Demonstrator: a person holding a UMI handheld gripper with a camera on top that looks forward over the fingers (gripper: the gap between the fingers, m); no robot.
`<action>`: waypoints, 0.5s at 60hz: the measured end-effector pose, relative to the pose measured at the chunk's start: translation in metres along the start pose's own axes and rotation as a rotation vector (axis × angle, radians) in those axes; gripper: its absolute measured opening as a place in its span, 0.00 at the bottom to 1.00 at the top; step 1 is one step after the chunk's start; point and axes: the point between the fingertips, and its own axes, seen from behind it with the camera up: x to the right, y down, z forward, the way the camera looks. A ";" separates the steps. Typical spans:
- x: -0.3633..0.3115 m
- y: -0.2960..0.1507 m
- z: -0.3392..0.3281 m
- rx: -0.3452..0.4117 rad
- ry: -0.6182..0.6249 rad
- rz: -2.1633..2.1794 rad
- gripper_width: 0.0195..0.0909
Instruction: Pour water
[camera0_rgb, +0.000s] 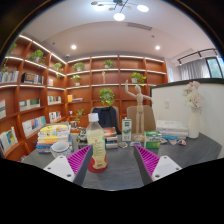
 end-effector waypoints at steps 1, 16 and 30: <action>0.003 -0.001 -0.003 0.002 0.005 0.002 0.90; 0.028 -0.021 -0.039 0.056 0.033 0.009 0.89; 0.038 -0.027 -0.058 0.082 0.048 0.012 0.88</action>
